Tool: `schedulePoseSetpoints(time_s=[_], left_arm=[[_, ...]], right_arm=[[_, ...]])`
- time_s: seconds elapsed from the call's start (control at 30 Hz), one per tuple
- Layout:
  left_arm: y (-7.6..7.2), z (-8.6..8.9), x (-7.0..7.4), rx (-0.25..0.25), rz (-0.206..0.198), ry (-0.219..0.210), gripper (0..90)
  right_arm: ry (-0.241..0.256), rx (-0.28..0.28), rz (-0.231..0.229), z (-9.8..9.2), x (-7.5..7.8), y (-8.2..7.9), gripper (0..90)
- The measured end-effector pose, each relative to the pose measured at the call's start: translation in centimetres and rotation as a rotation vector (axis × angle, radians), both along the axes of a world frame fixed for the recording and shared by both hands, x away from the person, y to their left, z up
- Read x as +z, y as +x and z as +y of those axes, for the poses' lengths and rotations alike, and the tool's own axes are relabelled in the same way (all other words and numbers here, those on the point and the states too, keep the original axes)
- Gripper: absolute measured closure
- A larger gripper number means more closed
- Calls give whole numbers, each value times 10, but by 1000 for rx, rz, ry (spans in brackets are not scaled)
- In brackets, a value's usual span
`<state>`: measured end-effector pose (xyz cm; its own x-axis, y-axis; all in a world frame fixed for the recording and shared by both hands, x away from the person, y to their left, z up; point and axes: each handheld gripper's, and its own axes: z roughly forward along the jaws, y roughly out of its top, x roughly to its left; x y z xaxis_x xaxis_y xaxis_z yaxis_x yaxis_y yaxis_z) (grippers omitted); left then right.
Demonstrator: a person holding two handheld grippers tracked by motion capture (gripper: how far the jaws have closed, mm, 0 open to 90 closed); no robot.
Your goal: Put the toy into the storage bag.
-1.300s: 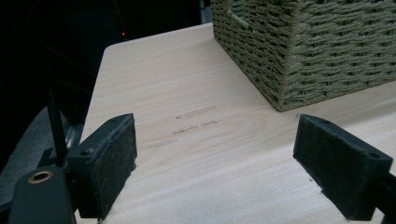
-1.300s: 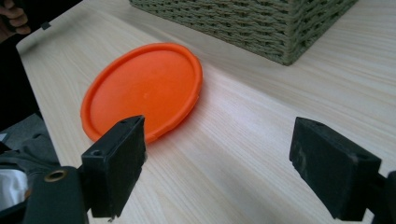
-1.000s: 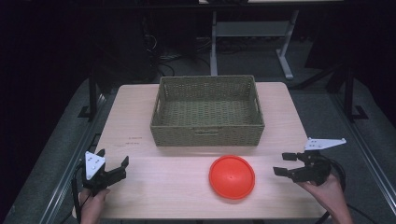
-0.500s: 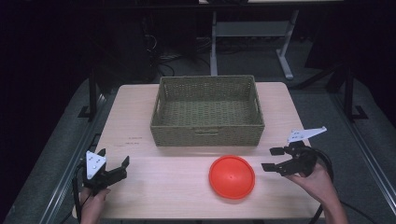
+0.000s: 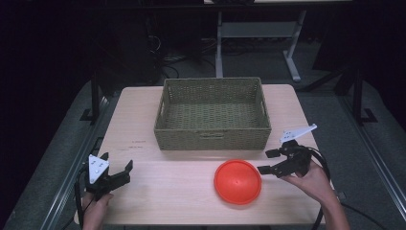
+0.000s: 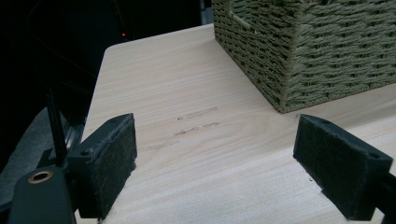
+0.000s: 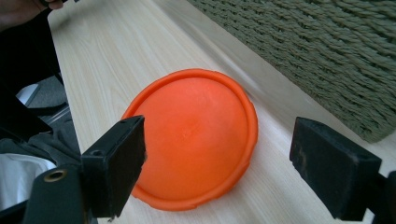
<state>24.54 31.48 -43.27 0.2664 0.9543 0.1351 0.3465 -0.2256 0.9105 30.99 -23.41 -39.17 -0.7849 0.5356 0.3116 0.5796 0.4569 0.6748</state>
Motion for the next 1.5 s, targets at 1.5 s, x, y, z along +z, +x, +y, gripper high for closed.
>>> schedulePoseSetpoints(time_s=[1.5], left_arm=[[0, -3, 0, -8, 2, 6, 127]], right_arm=[[-139, 58, 240, 26, -62, 36, 537]])
